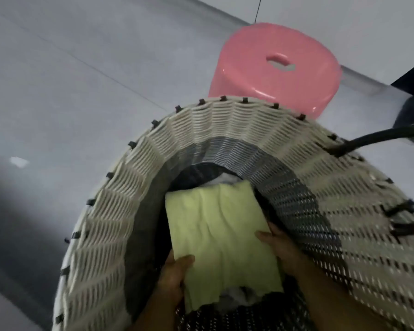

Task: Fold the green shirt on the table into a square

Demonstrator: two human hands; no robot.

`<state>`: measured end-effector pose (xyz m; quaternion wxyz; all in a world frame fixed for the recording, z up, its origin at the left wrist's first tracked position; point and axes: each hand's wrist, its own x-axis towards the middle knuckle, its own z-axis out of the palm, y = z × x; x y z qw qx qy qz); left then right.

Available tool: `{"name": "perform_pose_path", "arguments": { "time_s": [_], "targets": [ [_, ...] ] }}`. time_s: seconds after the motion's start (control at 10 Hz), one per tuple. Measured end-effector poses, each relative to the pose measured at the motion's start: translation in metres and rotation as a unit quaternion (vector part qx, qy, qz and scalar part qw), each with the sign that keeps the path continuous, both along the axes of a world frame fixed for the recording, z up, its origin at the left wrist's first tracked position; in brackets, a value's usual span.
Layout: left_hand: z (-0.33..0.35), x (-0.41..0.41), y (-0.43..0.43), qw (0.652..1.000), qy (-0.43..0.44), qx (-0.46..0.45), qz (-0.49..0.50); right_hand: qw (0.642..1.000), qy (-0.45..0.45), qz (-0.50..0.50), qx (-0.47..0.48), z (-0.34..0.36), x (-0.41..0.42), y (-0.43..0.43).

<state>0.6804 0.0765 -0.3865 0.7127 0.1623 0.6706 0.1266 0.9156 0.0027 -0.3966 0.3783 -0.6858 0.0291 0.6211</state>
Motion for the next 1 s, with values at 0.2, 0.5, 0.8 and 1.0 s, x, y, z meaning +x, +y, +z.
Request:
{"name": "perform_pose_path", "arguments": {
  "time_s": [0.2, 0.5, 0.8, 1.0],
  "targets": [
    [-0.063, 0.0, 0.003, 0.991, 0.108, -0.017, -0.082, 0.996, -0.085, 0.016, -0.033, -0.051, -0.007, -0.007],
    [-0.059, 0.041, 0.0, 0.71, 0.325, 0.353, -0.515, 0.671, -0.642, 0.368, 0.061, -0.063, -0.041, 0.042],
    [-0.11, 0.032, -0.006, 0.618, 0.343, 0.359, -0.61, 0.618, -0.649, 0.443, 0.032, -0.099, -0.019, 0.055],
    [-0.006, 0.043, 0.0, 0.678, 0.325, 0.324, -0.575, 0.701, -0.598, 0.38, 0.079, -0.029, -0.039, 0.024]
  ]
}}
